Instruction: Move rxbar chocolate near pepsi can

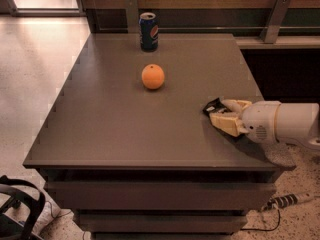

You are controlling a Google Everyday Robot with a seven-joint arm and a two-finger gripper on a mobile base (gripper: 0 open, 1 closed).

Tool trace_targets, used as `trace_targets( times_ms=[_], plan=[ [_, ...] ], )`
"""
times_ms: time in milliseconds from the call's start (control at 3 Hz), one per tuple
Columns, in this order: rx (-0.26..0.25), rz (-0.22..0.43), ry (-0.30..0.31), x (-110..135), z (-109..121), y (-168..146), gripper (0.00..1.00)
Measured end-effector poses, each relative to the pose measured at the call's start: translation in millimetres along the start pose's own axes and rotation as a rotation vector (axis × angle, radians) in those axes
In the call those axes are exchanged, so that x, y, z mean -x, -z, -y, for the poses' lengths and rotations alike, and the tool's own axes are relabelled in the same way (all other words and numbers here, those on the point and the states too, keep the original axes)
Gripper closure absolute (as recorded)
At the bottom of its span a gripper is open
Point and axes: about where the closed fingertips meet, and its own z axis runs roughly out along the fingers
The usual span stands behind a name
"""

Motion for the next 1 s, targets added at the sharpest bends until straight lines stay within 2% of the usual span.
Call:
trace_targets(
  times_ms=[1000],
  plan=[
    [0.0, 0.0, 0.0, 0.5, -0.1, 0.1, 1.0]
  ],
)
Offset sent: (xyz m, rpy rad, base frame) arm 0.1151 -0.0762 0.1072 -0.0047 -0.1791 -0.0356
